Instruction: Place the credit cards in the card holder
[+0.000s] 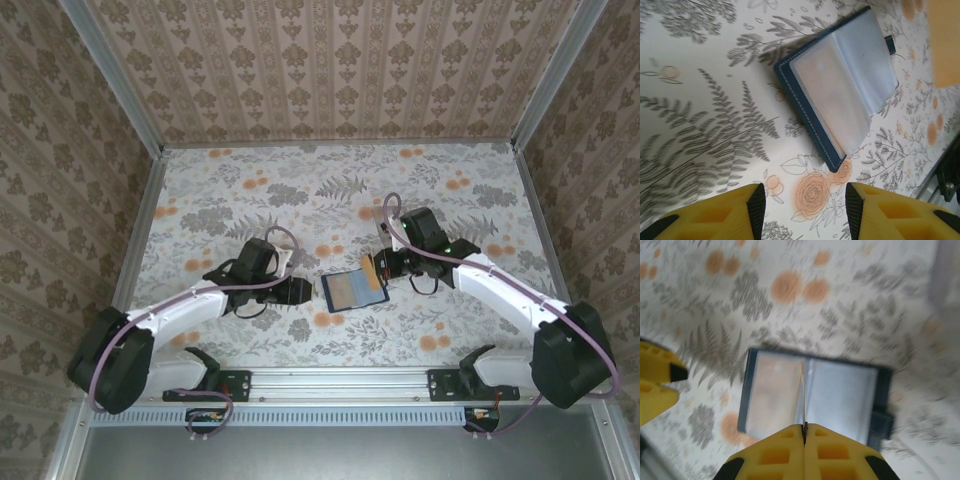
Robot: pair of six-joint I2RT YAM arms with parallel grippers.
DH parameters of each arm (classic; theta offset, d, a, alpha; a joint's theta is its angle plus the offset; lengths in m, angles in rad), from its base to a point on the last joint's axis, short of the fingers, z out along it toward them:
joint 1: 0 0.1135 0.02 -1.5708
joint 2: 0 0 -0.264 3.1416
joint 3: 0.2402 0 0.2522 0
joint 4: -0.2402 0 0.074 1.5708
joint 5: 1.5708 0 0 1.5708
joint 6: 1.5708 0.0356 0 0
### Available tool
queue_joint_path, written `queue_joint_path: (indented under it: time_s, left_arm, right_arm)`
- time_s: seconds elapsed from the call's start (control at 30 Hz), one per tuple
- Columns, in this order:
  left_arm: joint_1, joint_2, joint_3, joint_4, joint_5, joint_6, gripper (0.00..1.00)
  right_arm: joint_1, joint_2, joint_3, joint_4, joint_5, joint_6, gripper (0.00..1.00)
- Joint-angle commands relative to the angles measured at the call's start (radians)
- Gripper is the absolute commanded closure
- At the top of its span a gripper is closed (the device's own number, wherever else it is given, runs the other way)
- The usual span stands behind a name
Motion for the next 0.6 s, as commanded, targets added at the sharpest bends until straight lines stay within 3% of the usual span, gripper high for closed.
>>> queue_joint_path:
  time_s: [0.0,0.23,0.57]
  left_arm:
    - [-0.007,0.078,0.022,0.062,0.088,-0.030,0.52]
    - [-0.023,0.170,0.049,0.107,0.078,-0.058,0.57]
    - [-0.029,0.269,0.084,0.149,0.076,-0.071,0.75]
  right_arm:
    - [-0.042,0.062,-0.060,0.143,-0.257,0.041,1.00]
    - [-0.088,0.203,-0.105,0.254,-0.340,0.049,1.00]
    - [-0.125,0.319,-0.080,0.295,-0.411,0.065,1.00]
